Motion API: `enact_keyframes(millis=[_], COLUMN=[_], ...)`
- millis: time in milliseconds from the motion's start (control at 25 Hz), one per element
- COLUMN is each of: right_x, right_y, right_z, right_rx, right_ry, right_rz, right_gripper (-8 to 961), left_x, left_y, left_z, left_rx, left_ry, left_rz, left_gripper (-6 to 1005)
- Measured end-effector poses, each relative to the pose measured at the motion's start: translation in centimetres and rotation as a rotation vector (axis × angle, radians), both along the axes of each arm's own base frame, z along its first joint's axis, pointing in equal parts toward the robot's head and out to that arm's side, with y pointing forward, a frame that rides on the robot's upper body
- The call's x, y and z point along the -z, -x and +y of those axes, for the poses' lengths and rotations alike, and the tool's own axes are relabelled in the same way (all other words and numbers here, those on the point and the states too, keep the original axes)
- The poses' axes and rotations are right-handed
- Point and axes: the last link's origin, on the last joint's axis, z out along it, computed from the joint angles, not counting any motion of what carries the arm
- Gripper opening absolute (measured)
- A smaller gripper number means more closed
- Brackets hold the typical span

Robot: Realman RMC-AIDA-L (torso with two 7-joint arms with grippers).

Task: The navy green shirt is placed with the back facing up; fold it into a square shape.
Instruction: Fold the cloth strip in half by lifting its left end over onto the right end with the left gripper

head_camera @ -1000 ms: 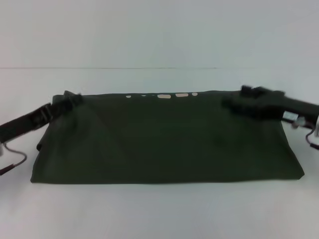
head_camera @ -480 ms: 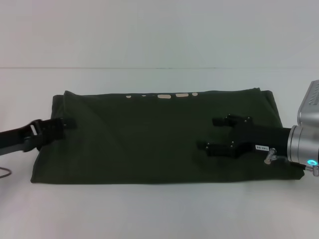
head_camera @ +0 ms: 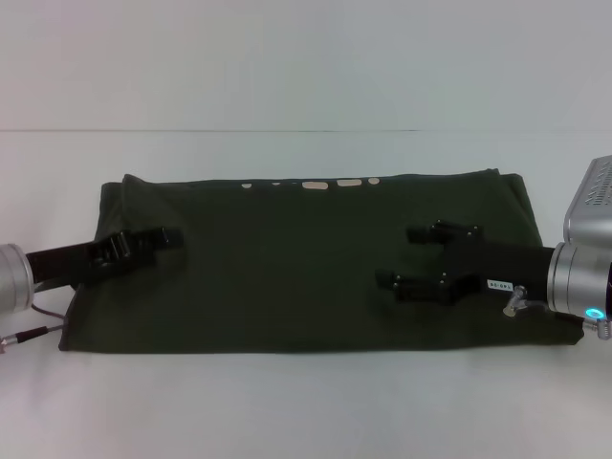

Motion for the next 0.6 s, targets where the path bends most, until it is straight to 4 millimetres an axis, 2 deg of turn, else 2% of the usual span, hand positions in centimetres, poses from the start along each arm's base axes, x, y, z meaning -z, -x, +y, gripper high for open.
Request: enact_keyframes(millis=[240,600], right_x=[0.0,-0.1], right_y=[0.1,0.2], right_z=[0.1,0.3], right_rx=[0.003,0.008], right_ry=[-0.006,-0.013], right_rz=[0.006,0.009], right_gripper=[923,923], left_x=[0.0,-1.5], left_y=[1.4,3.3], left_z=[0.1,0.4], left_rx=[-0.055,-0.1], left_ry=[-0.033,-0.08], left_rz=[0.06,0.147], left_gripper=[675,678])
